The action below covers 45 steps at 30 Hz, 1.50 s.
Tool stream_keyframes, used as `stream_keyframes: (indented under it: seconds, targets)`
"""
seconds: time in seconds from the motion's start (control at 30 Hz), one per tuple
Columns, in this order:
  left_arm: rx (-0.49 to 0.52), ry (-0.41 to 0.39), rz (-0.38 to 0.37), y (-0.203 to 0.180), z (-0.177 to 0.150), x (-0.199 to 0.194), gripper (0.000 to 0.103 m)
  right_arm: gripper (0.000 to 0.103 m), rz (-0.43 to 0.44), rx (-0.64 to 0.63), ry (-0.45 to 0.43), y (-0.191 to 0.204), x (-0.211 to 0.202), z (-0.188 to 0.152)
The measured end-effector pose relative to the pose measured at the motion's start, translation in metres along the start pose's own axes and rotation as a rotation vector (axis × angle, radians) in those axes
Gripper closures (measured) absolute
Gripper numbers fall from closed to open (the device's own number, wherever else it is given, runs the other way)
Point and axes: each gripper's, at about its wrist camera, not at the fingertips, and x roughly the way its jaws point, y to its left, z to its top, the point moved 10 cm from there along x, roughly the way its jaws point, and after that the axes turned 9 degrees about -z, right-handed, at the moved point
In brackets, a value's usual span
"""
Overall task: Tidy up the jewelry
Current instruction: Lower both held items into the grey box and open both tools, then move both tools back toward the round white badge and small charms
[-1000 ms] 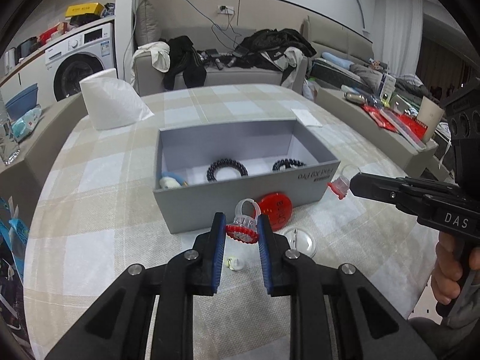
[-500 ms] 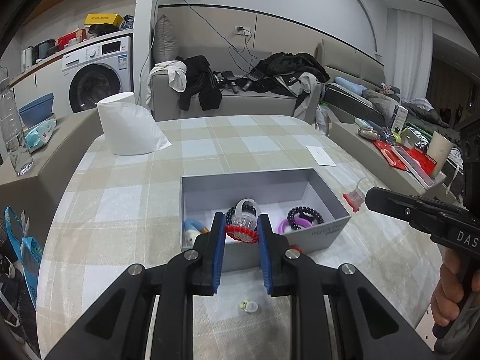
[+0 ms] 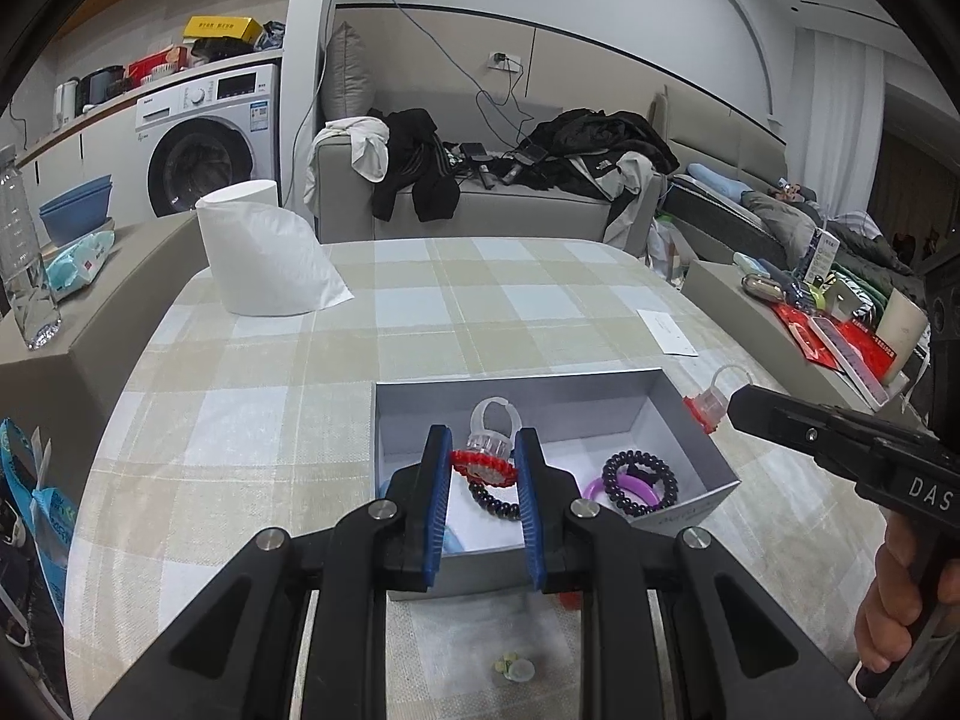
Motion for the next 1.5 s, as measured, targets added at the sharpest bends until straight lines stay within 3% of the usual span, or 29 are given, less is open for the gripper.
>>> stream_keyframes:
  seconds: [0.23, 0.9, 1.13, 1.23, 1.3, 1.37, 1.5]
  targets:
    - [-0.011, 0.017, 0.005, 0.002, -0.001, 0.008, 0.087, 0.097, 0.015, 0.068, 0.043, -0.011, 0.013, -0.003]
    - [0.015, 0.068, 0.01, -0.002, -0.007, 0.024, 0.087, 0.095, 0.001, 0.053, 0.097, -0.011, 0.032, -0.017]
    - [0.032, 0.081, 0.005, -0.009, -0.006, 0.021, 0.084, 0.078, -0.005, 0.045, 0.068, -0.01, 0.023, -0.014]
    - [0.039, 0.078, 0.003, -0.012, -0.005, 0.017, 0.074, 0.067, -0.012, 0.057, 0.061, -0.014, 0.019, -0.013]
    - [0.039, 0.078, 0.002, -0.013, -0.005, 0.015, 0.059, 0.059, -0.013, 0.064, 0.055, -0.016, 0.016, -0.012]
    - [0.031, 0.075, 0.009, -0.014, -0.005, 0.012, 0.036, 0.05, -0.017, 0.07, 0.051, -0.017, 0.014, -0.012]
    - [0.021, 0.054, 0.033, -0.011, -0.004, 0.003, 0.022, 0.029, -0.03, 0.081, 0.026, -0.021, 0.007, -0.011]
